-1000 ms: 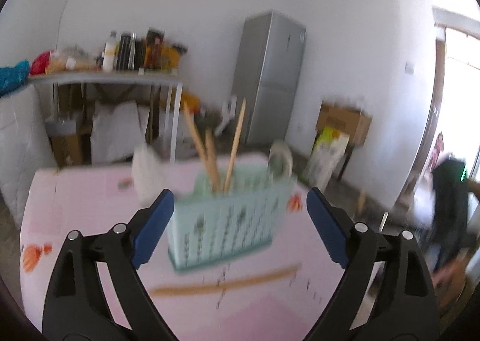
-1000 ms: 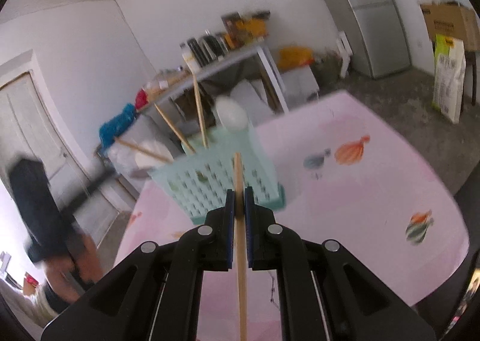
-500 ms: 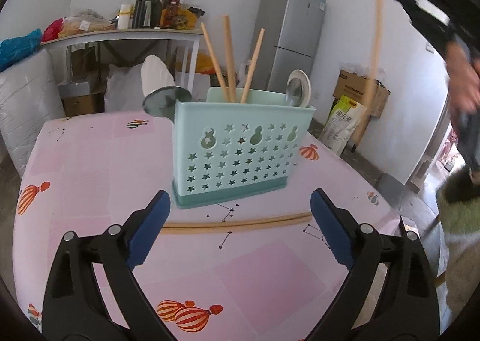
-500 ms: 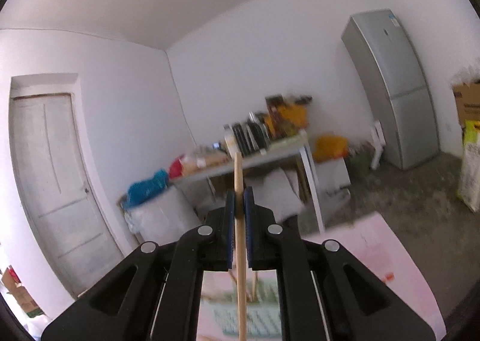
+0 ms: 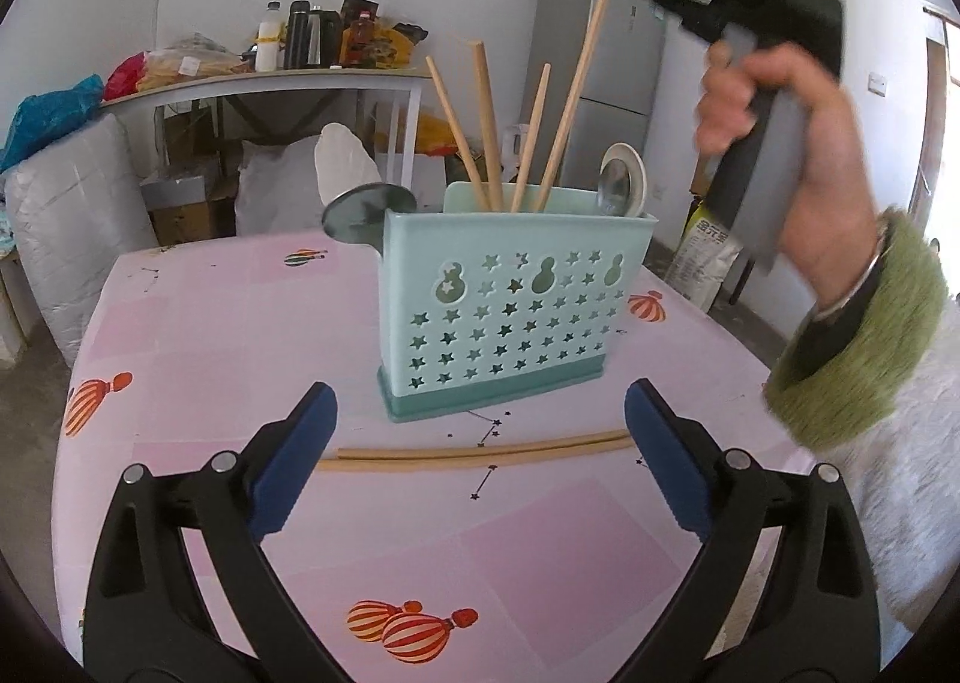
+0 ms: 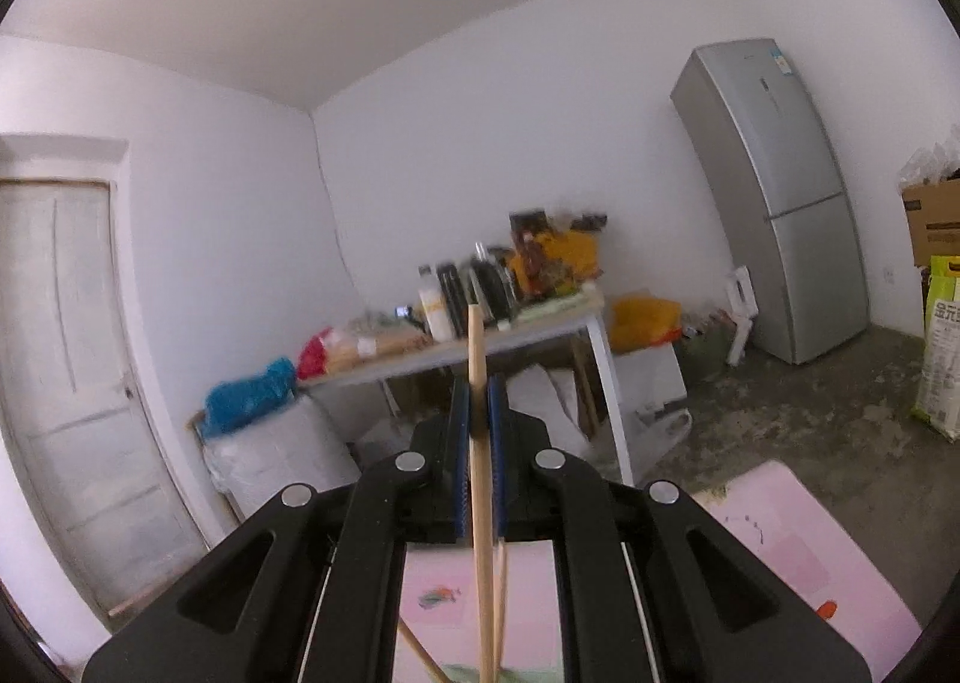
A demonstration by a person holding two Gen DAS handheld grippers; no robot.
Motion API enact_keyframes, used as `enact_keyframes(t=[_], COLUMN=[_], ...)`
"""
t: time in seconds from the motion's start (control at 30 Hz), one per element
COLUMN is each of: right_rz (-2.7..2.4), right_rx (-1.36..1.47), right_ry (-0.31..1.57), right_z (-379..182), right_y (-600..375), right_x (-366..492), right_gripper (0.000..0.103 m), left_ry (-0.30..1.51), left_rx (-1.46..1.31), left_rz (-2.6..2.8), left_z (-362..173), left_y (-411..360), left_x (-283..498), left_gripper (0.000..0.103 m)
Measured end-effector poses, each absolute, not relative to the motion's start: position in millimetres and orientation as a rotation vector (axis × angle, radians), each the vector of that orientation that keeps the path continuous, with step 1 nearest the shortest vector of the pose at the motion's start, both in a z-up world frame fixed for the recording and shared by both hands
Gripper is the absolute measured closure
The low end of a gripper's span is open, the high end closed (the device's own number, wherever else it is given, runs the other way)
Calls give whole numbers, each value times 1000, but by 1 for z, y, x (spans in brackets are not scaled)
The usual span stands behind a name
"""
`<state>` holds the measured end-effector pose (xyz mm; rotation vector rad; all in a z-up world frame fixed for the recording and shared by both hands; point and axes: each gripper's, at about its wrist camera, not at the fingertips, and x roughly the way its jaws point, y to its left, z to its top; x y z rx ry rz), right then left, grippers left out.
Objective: Organize utensils
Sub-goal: 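Insert the chopstick into the green holder with the right gripper and open it, then move both open grippers back above the remaining wooden chopsticks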
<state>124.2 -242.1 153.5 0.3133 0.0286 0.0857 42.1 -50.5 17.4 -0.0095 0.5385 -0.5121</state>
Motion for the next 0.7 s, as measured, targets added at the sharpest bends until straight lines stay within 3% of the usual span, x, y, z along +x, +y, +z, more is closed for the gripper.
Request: enact_keyframes(t=[0.2, 0.23, 0.33, 0.7], right_rz=[56, 52, 38, 4], right_rx=[264, 273, 315, 339], right_ry=[169, 176, 161, 161], right_z=[111, 108, 106, 93], right_y=[-241, -245, -261, -285], right_x=[138, 133, 112, 17], right_gripper=[95, 92, 64, 49], left_ry=[545, 547, 558, 589], left_rx=[-27, -28, -33, -19], left_rz=[-489, -487, -483, -482], left_z=[15, 14, 11, 0], left_y=[-45, -44, -44, -50], left_x=[46, 46, 49, 53], left_gripper=[10, 10, 10, 10])
